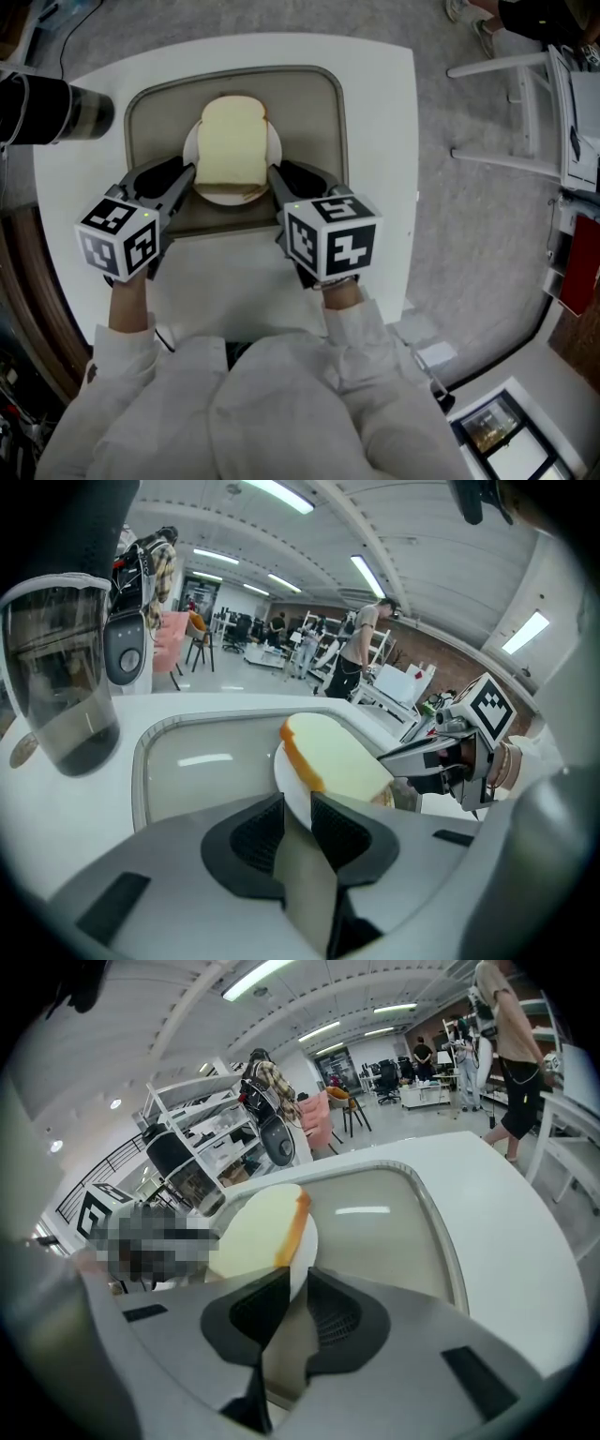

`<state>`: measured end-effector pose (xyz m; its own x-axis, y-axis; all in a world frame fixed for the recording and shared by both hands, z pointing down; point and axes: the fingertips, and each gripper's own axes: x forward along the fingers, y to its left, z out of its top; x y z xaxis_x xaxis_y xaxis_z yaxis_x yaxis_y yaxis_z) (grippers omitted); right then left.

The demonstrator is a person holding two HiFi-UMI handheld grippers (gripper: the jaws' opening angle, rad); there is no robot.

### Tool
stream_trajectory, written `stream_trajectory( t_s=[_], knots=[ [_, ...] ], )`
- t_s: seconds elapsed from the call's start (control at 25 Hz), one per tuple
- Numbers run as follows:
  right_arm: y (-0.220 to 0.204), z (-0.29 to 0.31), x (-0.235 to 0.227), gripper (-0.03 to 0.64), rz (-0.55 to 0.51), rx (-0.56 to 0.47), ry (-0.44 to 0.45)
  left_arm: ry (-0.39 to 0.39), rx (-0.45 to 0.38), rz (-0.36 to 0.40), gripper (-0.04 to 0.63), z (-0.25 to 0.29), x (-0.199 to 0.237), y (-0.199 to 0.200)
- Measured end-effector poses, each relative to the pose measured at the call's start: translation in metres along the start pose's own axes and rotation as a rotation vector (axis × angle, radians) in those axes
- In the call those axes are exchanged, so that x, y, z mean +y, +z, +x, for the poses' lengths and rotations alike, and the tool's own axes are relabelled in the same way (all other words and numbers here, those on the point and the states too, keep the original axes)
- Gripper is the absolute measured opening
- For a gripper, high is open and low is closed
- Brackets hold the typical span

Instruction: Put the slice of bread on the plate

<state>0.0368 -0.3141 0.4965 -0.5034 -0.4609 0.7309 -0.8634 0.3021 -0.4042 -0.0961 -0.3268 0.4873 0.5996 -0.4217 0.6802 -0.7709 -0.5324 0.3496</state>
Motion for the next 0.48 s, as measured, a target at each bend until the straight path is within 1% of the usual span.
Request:
stream_trajectory(
  t_s=[0.12,0.32,0.48],
  knots=[
    [0.0,-0.003,0.001,0.054,-0.024,-0.002,-0.015,-0.001,-0.006,-0.004,0.084,-0.001,0.001,0.0],
    [0.001,-0.006,0.003,0.054,-0.022,-0.019,-0.03,0.004,-0.011,-0.007,0.084,-0.005,0.001,-0.001],
    [-0.001,-0.016,0.004,0.054,-0.044,-0.037,-0.042,0.016,-0.038,-0.007,0.084,-0.012,-0.002,-0.001]
  ],
)
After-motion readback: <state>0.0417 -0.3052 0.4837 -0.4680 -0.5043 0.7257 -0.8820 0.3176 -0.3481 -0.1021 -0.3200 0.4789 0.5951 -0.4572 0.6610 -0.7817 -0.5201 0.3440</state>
